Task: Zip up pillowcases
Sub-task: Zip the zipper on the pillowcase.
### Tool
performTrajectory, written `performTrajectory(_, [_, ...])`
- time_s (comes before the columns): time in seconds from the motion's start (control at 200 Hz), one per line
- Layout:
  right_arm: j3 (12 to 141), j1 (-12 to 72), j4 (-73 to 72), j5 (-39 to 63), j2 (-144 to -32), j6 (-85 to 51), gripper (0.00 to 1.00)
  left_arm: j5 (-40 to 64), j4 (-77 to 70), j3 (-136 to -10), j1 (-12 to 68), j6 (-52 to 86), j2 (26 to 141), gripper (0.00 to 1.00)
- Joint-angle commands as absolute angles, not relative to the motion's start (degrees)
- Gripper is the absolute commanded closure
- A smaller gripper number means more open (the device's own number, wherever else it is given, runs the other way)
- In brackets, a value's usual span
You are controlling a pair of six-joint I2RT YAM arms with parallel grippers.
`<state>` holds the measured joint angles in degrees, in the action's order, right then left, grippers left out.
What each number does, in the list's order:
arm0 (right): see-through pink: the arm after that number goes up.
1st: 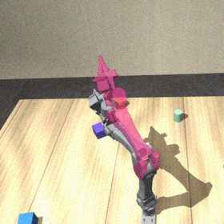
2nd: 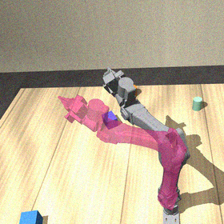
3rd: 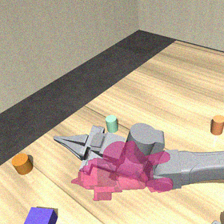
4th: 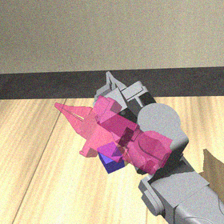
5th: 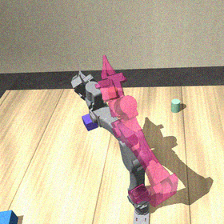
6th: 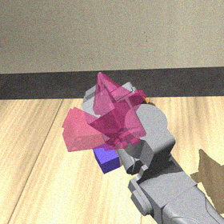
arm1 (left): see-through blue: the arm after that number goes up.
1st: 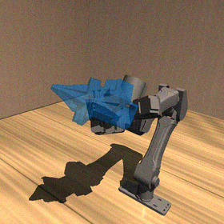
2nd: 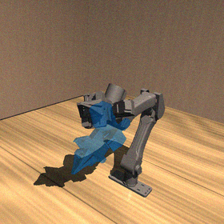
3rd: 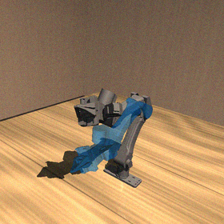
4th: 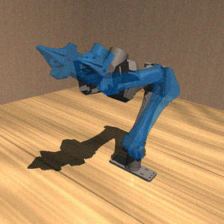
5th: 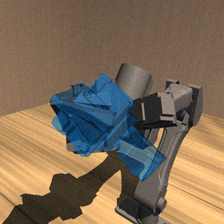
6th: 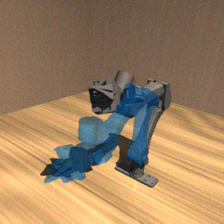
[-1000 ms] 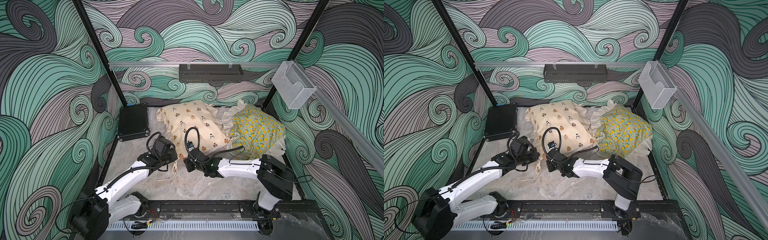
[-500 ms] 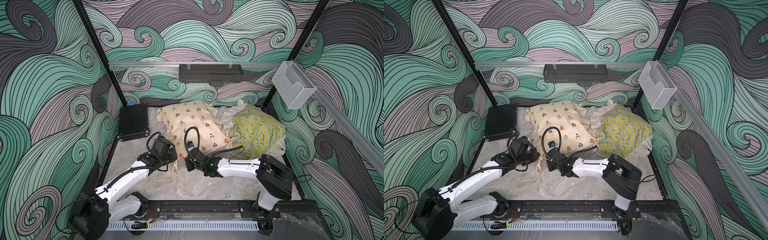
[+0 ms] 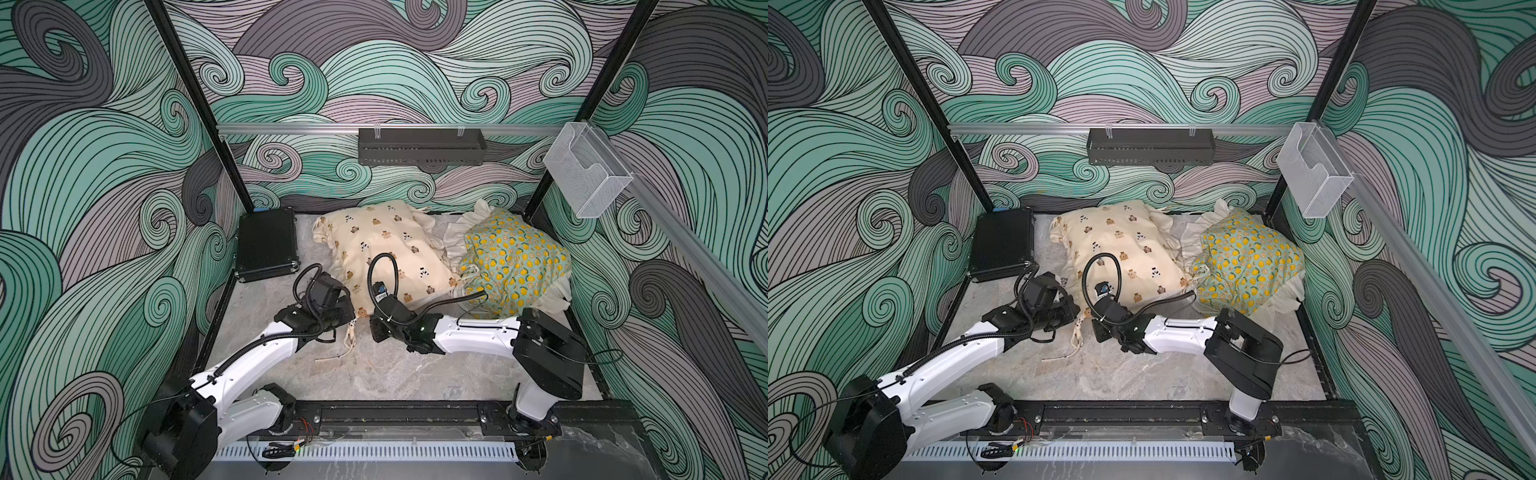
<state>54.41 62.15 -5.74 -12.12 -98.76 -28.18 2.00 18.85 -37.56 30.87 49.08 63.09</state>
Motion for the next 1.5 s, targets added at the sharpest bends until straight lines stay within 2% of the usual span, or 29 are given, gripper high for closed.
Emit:
performTrajectory(0.0, [55.3,62.4,-4.8,-13.6,-98.7,-27.9,0.95,2.3,19.6,-38.7,30.4,48.7,62.0,1.0])
performTrajectory(0.295, [54.8,62.5,-3.3,-14.3,-97.7,-27.6,1.0,0.4,20.3,-38.7,30.1,48.2,60.9,1.0])
performTrajectory(0.926, [52.5,62.4,-3.4,-13.7,-93.9,-27.3,1.0,-4.9,21.2,-36.1,28.0,47.8,53.8,1.0])
performTrajectory(1.291, [52.1,62.4,-2.3,-12.4,-92.9,-26.8,1.0,-4.1,22.8,-36.0,24.8,47.1,52.5,1.0])
performTrajectory(1.496, [53.1,62.5,-2.7,-9.2,-93.3,-26.4,1.0,0.3,20.8,-35.3,24.2,48.2,53.4,1.0])
